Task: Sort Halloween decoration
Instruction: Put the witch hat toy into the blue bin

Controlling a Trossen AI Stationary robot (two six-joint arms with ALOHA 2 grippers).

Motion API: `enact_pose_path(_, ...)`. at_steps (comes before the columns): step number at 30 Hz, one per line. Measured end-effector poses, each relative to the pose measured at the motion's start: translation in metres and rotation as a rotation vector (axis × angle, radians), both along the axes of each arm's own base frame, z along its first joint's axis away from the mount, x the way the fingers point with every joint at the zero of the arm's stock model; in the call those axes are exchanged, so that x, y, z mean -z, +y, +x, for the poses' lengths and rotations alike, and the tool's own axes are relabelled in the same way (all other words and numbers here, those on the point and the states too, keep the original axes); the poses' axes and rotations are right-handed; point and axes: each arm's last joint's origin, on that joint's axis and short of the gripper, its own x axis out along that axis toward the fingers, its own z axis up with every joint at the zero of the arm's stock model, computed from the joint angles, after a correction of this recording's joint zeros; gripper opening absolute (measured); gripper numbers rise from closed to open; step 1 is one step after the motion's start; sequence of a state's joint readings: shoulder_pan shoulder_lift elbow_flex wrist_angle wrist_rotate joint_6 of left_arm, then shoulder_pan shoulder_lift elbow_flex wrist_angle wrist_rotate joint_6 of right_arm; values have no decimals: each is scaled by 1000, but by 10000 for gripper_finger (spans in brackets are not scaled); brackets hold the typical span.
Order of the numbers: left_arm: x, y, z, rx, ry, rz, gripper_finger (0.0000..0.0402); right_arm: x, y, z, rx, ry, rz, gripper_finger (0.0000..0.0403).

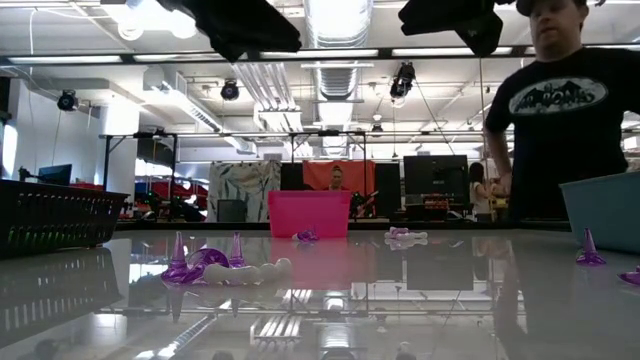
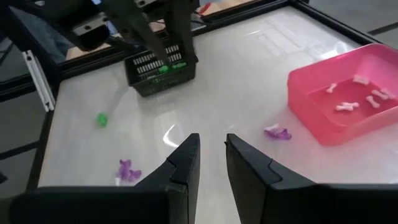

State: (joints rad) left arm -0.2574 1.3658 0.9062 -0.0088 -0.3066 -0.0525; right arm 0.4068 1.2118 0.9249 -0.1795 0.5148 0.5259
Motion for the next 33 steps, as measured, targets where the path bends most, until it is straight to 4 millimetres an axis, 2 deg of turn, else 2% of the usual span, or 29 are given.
enact_pose_path(9,2,-21,-14,29,-91,6,87,5,2,3,-17,19,20,68)
enact_pose_path(13,9,-22,-33,48,-185,-39,87,12,4,7,-54,56,35,68)
enact_pose_path(18,12,-13,-59,42,-286,-114,87,15,7,11,-53,113,63,68)
enact_pose_path(25,9,-1,-88,33,-427,-171,87,21,10,18,4,330,55,68)
enact_pose_path(27,9,1,-94,31,-444,-178,87,22,13,21,-31,412,52,68)
enact_pose_path(33,6,4,-102,31,-474,-196,87,40,21,28,-135,741,-13,68)
